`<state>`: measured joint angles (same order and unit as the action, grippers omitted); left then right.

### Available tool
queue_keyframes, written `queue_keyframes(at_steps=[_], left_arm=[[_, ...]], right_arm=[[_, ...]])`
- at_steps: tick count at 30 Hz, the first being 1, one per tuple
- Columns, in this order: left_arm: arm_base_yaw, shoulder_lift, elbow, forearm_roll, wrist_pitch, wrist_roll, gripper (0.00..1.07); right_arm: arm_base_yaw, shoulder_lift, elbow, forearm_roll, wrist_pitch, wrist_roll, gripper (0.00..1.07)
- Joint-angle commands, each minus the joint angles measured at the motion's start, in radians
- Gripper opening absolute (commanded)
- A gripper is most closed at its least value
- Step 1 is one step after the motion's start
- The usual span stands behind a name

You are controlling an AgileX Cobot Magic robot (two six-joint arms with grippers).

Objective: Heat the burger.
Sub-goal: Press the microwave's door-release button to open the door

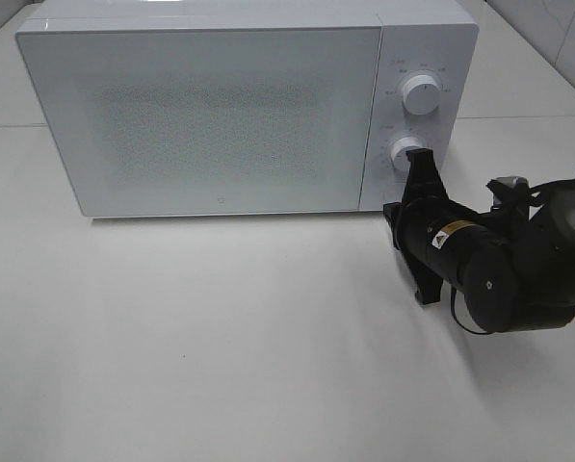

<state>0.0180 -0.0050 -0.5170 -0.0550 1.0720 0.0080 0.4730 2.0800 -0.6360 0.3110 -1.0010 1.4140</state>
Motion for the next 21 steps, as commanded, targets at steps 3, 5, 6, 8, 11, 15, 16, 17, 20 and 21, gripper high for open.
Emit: queue_keyframes(at_steps=[3, 5, 6, 8, 11, 15, 16, 17, 20, 21], left_arm=[[-0.004, -0.011, -0.001, 0.000, 0.000, -0.008, 1.01], [-0.004, -0.011, -0.001, 0.000, 0.000, -0.008, 1.01], [-0.004, -0.011, -0.001, 0.000, 0.000, -0.008, 1.01], [-0.004, -0.011, -0.001, 0.000, 0.000, -0.008, 1.01], [-0.004, -0.010, -0.001, 0.000, 0.000, -0.008, 1.01], [-0.004, -0.010, -0.001, 0.000, 0.000, -0.008, 1.01], [-0.004, -0.010, -0.001, 0.000, 0.000, -0.008, 1.01], [-0.004, -0.010, -0.001, 0.000, 0.000, -0.008, 1.01], [-0.004, -0.010, -0.001, 0.000, 0.000, -0.008, 1.01], [-0.004, -0.010, -0.001, 0.000, 0.000, -0.008, 1.01]], right_arm=[[-0.002, -0.004, -0.032, 0.025, 0.028, -0.051, 0.00], [-0.002, -0.004, -0.039, 0.025, 0.031, -0.056, 0.00], [-0.002, -0.001, -0.054, 0.031, 0.041, -0.076, 0.00], [-0.002, 0.007, -0.066, 0.041, 0.042, -0.084, 0.00], [-0.002, 0.007, -0.066, 0.055, 0.045, -0.085, 0.00], [-0.002, 0.007, -0.066, 0.075, 0.045, -0.096, 0.00], [-0.002, 0.008, -0.066, 0.076, 0.045, -0.100, 0.00], [-0.002, 0.008, -0.066, 0.076, 0.045, -0.100, 0.00], [-0.002, 0.030, -0.069, 0.080, 0.034, -0.090, 0.00], [-0.002, 0.037, -0.072, 0.081, 0.025, -0.076, 0.00]])
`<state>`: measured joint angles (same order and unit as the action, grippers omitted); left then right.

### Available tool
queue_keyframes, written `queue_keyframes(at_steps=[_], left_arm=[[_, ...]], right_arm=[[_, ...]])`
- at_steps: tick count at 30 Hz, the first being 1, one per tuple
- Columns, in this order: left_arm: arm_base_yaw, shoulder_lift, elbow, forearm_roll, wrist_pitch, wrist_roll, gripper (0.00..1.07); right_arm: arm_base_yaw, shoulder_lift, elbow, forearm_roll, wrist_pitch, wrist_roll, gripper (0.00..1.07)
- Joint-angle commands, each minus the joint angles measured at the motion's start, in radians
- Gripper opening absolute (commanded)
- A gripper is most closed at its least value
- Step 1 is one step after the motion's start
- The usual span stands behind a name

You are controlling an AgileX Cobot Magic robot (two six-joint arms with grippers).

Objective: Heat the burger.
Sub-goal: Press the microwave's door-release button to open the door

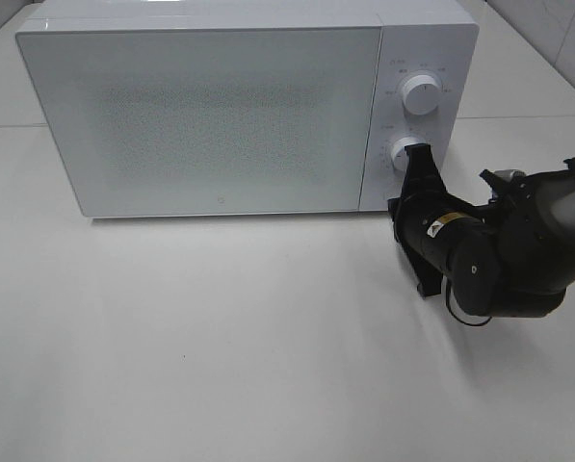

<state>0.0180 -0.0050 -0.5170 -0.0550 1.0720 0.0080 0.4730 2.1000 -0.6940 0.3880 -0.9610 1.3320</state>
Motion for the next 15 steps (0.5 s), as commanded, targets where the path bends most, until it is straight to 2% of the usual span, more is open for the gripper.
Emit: queue_keyframes(at_steps=[1, 15], left_arm=[[-0.004, -0.010, -0.001, 0.000, 0.000, -0.008, 1.01], [-0.004, -0.008, -0.001, 0.000, 0.000, -0.008, 1.01]], right_arm=[[-0.002, 0.022, -0.019, -0.007, -0.020, 0.021, 0.00], [-0.002, 0.036, -0.049, 0.018, -0.027, -0.012, 0.00]])
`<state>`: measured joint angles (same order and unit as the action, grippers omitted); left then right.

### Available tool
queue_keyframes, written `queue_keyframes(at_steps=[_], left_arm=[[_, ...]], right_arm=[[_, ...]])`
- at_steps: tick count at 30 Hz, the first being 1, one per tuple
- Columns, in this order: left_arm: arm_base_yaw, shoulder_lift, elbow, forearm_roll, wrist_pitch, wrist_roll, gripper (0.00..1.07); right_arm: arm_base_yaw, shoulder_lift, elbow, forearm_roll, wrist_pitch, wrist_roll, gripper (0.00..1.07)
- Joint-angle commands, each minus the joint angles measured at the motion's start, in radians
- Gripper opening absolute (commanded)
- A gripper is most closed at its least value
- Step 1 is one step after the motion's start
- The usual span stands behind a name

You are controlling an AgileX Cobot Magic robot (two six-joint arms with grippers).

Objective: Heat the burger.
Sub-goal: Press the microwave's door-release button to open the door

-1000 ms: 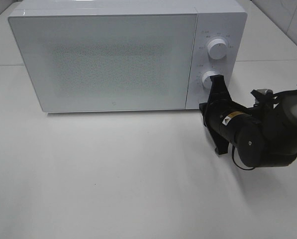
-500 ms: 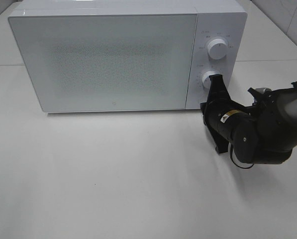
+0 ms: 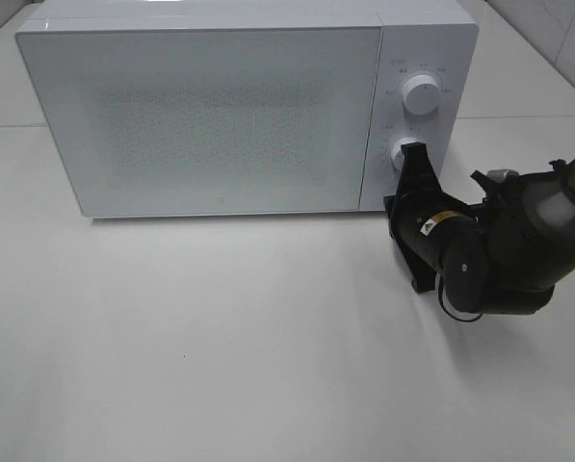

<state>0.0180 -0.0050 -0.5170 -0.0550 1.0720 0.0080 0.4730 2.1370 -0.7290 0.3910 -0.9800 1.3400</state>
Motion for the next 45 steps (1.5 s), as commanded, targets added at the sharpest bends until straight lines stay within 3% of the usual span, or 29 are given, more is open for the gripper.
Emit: queue_keyframes(at_steps=[1, 45], left_arm=[[-0.004, -0.008, -0.001, 0.000, 0.000, -0.008, 1.01], [-0.004, -0.003, -0.001, 0.000, 0.000, -0.008, 1.01]], right_arm=[[-0.002, -0.001, -0.014, 0.021, -0.027, -0.025, 0.00], [-0.059, -0.001, -0.128, 0.037, -0.096, -0.095, 0.00]])
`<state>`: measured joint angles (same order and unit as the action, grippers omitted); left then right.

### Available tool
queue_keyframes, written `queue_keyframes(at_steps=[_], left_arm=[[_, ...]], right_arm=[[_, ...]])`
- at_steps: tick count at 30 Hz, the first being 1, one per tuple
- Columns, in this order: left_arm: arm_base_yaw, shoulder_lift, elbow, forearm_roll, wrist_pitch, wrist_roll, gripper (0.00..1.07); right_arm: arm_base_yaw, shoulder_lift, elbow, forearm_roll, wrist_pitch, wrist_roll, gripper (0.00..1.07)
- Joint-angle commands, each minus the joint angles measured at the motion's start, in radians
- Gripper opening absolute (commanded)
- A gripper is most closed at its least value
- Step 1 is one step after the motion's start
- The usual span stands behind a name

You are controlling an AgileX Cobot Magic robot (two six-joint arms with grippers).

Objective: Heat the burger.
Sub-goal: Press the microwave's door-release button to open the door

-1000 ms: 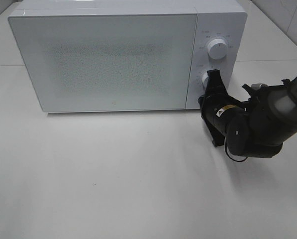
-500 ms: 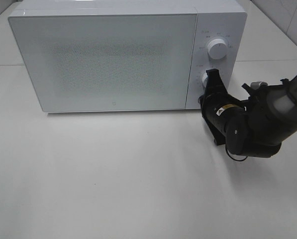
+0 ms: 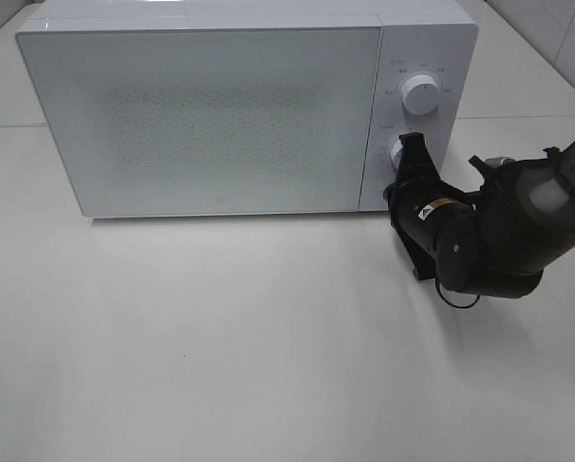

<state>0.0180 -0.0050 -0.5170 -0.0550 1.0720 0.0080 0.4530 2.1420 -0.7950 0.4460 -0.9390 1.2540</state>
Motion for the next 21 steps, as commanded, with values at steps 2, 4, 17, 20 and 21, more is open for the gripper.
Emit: queue_keyframes(at_steps=[2, 4, 17, 20, 21], left_arm=[[-0.004, -0.003, -0.001, 0.000, 0.000, -0.008, 1.01], [-0.004, -0.003, -0.001, 0.000, 0.000, -0.008, 1.01], [-0.004, -0.003, -0.001, 0.000, 0.000, -0.008, 1.01], [-0.004, -0.003, -0.001, 0.000, 0.000, -0.008, 1.01], [-0.004, -0.003, -0.001, 0.000, 0.000, -0.008, 1.01]], right_arm=[[-0.064, -0.006, -0.088, -0.021, -0.138, -0.011, 0.00], [-0.064, -0.006, -0.092, -0.021, -0.138, -0.011, 0.00], [-0.062, -0.009, -0.108, -0.040, -0.113, 0.061, 0.00], [-0.061, -0.016, -0.108, -0.044, -0.083, 0.079, 0.00], [-0.061, -0.017, -0.105, -0.044, -0.070, 0.082, 0.00]])
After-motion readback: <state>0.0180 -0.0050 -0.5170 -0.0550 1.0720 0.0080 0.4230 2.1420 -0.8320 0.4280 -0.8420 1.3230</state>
